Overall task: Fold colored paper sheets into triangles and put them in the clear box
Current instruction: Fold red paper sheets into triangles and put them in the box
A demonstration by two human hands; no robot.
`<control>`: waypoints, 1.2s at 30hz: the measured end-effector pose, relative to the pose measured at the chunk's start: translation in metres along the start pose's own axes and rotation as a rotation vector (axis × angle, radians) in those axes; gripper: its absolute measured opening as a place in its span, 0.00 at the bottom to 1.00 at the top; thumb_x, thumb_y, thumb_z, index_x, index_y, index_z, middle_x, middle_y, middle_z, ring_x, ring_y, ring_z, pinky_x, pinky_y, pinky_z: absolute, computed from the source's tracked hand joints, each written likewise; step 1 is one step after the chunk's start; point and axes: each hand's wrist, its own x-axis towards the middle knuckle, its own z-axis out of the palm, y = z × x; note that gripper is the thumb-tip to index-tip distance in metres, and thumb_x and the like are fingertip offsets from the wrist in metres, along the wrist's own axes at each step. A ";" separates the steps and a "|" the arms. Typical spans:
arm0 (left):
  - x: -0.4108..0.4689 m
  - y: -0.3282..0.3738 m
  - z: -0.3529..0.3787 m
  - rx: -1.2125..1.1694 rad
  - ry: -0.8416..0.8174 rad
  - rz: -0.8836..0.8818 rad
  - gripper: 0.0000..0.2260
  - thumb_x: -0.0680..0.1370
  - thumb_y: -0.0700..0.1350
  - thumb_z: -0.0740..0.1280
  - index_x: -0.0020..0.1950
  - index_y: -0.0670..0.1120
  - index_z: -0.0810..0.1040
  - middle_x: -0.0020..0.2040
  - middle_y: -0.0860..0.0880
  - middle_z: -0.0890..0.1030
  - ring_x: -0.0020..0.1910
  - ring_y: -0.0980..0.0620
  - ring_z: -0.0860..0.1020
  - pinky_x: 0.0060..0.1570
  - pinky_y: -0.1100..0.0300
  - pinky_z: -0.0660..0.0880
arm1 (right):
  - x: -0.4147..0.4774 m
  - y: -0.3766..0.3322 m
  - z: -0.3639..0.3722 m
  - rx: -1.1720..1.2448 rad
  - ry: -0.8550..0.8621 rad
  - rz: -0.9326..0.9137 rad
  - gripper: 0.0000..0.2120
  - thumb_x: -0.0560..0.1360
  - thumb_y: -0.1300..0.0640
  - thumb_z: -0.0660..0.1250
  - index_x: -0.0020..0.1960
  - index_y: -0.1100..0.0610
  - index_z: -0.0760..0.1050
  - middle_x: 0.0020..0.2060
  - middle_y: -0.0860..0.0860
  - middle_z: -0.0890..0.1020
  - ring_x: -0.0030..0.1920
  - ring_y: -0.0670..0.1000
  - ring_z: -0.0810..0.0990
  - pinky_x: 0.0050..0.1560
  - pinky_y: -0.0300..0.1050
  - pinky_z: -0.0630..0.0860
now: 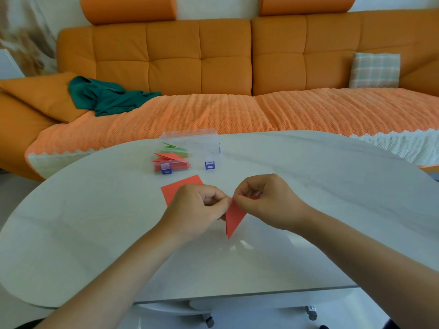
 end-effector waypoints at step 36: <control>0.006 -0.002 -0.016 0.221 0.030 0.062 0.07 0.73 0.41 0.73 0.36 0.51 0.83 0.33 0.56 0.83 0.33 0.59 0.80 0.37 0.61 0.77 | 0.009 -0.003 0.005 -0.125 -0.033 -0.020 0.05 0.76 0.52 0.72 0.41 0.47 0.84 0.36 0.40 0.84 0.39 0.42 0.81 0.44 0.43 0.80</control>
